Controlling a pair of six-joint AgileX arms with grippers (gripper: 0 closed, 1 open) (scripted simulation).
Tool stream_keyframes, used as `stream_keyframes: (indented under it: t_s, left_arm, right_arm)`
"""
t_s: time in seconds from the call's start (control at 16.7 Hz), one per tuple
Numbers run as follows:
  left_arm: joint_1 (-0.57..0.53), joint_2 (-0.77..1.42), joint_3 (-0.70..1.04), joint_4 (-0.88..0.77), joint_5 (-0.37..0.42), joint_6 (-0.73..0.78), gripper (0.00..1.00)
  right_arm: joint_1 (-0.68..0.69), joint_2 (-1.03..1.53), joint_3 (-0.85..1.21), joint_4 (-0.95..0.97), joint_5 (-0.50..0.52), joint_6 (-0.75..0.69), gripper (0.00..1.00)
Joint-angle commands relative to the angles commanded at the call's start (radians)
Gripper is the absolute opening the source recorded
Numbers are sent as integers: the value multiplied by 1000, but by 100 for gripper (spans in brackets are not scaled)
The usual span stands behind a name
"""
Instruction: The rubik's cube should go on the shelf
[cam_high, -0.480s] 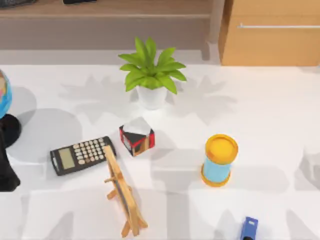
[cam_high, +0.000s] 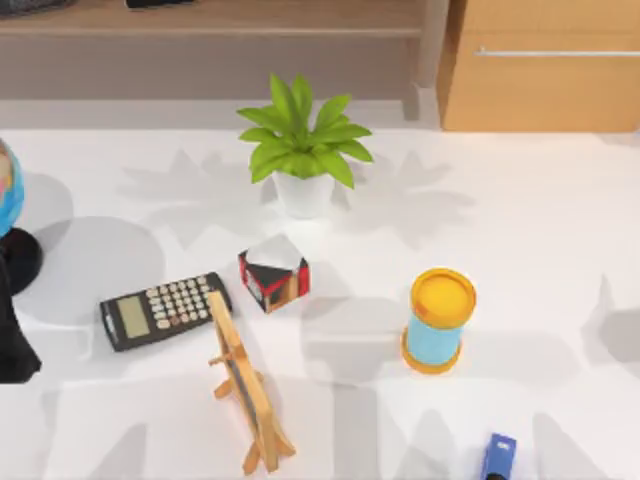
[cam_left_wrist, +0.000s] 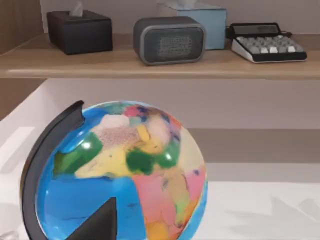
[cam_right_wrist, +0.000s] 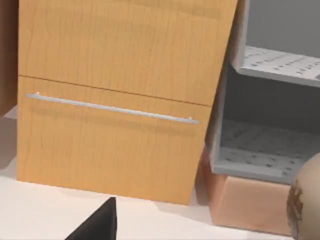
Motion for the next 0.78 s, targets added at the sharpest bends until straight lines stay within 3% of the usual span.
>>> stream_keyframes:
  t_s: [0.78]
  left_arm:
    - [0,0,0,0,0,0,100]
  right_arm:
    - [82,1184,507,685,91,-858,100]
